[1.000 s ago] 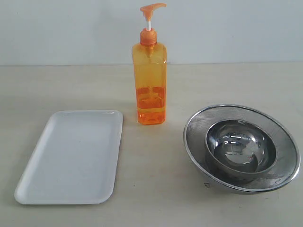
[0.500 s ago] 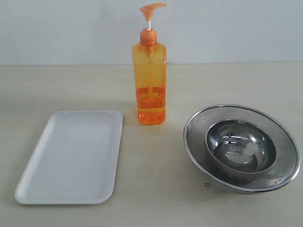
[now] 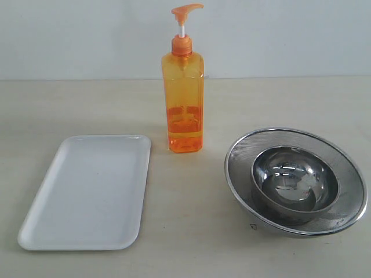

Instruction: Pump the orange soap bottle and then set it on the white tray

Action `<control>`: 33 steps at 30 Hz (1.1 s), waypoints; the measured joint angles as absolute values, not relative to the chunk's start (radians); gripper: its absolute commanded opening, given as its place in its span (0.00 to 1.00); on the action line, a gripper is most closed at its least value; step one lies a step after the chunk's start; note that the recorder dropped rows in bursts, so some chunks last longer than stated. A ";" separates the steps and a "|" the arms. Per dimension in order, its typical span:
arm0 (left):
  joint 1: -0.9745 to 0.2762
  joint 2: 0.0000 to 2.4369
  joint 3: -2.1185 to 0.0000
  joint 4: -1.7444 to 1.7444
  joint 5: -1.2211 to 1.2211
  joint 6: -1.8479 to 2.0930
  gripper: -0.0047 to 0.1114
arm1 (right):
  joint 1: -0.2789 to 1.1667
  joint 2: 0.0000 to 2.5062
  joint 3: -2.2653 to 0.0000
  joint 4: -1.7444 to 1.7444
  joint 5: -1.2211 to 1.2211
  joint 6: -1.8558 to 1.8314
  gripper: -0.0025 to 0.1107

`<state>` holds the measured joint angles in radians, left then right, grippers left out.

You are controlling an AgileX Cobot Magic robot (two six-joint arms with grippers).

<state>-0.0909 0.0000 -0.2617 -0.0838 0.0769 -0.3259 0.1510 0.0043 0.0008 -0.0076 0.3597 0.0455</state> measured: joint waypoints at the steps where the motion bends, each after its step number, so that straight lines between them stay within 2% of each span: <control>1: -0.091 0.000 -0.262 -0.086 0.072 -0.346 0.08 | 0.151 0.004 0.001 -0.008 0.360 0.045 0.02; 14: -0.091 0.023 -0.298 -0.027 -0.109 -0.554 0.08 | 0.151 0.004 0.001 -0.008 0.360 0.045 0.02; 19: -0.137 0.323 -0.556 0.376 -0.137 -0.819 0.08 | 0.151 0.004 0.001 -0.008 0.360 0.045 0.02; 21: -0.180 0.574 -0.690 0.658 -0.171 -1.003 0.08 | 0.151 0.004 0.001 -0.008 0.360 0.045 0.02; 25: -0.210 0.923 -0.713 0.818 -0.195 -1.026 0.08 | 0.151 0.004 0.001 -0.008 0.360 0.045 0.02; 29: -0.242 1.095 -0.676 0.720 -0.215 -0.824 0.08 | 0.151 0.004 0.001 -0.008 0.360 0.045 0.02; 33: -0.268 1.147 -0.613 0.404 -0.280 -0.513 0.08 | 0.151 0.004 0.001 -0.008 0.360 0.045 0.02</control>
<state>-0.2679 1.1470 -0.6130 0.4040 -0.2802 -0.5134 0.1510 0.0043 0.0008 -0.0076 0.3597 0.0455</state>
